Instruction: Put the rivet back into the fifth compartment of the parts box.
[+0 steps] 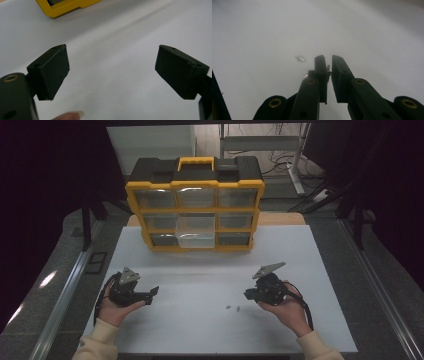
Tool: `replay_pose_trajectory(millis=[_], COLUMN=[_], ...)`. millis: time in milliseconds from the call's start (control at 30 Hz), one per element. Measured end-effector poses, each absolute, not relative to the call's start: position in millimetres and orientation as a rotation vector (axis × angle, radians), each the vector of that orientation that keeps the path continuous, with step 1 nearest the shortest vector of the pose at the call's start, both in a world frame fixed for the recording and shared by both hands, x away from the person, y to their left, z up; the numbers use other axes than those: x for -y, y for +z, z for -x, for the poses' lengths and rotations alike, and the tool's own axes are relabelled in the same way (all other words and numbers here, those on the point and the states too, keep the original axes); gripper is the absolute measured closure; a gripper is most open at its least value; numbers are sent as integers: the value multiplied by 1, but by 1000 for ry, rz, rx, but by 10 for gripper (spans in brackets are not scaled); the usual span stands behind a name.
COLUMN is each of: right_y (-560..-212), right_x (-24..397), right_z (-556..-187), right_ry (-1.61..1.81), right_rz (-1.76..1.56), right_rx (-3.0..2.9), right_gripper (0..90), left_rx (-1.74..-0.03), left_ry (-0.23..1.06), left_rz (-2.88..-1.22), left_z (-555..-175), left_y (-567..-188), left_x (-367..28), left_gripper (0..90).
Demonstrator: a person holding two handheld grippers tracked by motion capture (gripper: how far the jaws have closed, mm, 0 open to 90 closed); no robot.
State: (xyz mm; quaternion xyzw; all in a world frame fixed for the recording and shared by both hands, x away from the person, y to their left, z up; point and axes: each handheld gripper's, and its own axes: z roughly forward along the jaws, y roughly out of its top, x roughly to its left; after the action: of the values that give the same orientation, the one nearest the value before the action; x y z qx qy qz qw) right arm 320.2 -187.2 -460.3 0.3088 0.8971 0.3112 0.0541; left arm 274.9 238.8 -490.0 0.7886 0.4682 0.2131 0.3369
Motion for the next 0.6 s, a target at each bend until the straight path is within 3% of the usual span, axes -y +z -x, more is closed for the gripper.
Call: replay_pose_trajectory(millis=[600], right_y=[-435], right_x=[174], right_z=[-327], right_ry=[1025], right_rz=[-895], right_rx=[-2686], right_gripper=[826], left_rx=[-1220], left_ry=[559], left_rz=[-2059], left_z=[-275], left_y=[-490], left_x=[-237], left_gripper=[126])
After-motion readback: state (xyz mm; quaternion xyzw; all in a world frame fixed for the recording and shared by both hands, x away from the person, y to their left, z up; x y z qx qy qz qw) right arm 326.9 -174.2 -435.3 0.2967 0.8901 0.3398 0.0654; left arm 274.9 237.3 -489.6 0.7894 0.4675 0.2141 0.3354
